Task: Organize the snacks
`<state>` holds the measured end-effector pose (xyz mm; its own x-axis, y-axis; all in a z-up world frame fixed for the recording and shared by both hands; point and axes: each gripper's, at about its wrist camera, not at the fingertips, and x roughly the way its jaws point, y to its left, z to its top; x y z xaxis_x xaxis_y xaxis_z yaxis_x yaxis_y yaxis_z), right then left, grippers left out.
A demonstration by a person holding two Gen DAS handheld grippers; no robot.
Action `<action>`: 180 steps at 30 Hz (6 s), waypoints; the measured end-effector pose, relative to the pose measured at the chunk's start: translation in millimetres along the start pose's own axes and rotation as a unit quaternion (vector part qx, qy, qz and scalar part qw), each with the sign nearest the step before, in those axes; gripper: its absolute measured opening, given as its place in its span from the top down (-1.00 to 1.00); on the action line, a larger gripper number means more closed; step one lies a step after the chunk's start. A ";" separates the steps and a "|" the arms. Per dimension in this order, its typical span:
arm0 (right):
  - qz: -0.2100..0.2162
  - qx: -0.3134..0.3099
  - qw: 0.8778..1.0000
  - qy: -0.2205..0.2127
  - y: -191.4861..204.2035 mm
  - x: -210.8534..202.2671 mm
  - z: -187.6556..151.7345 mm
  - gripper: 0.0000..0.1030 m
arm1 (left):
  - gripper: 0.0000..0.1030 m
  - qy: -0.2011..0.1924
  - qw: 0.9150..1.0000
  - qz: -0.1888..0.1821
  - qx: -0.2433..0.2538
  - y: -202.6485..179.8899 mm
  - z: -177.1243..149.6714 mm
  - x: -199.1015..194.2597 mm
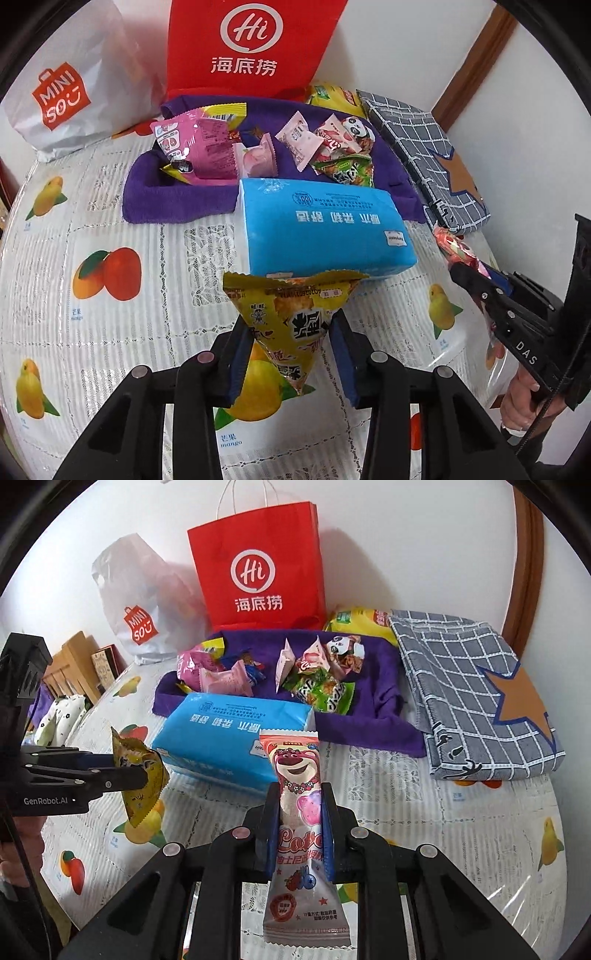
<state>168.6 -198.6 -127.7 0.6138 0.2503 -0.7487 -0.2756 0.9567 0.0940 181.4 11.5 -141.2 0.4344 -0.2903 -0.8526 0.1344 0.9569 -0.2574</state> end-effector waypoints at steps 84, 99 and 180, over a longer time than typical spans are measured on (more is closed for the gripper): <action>-0.005 0.036 0.998 0.059 -39.0 162.4 164.0 0.59 | 0.27 0.001 0.999 -0.008 -0.032 27.1 200.4 92.5; -0.001 0.036 0.998 0.051 -35.9 154.7 165.2 0.19 | -0.22 -0.009 1.000 -0.012 -0.027 20.6 203.8 85.2; -0.100 0.074 0.986 -0.113 39.8 -194.5 -39.5 -1.00 | -0.82 -0.184 0.975 0.114 0.050 -100.4 -65.9 -165.6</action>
<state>9.0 -215.1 -4.3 0.7991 0.0656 -0.5976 -0.0320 0.9973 0.0668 37.3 -36.3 -4.1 0.7513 -0.0697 -0.6563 0.0752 0.9970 -0.0198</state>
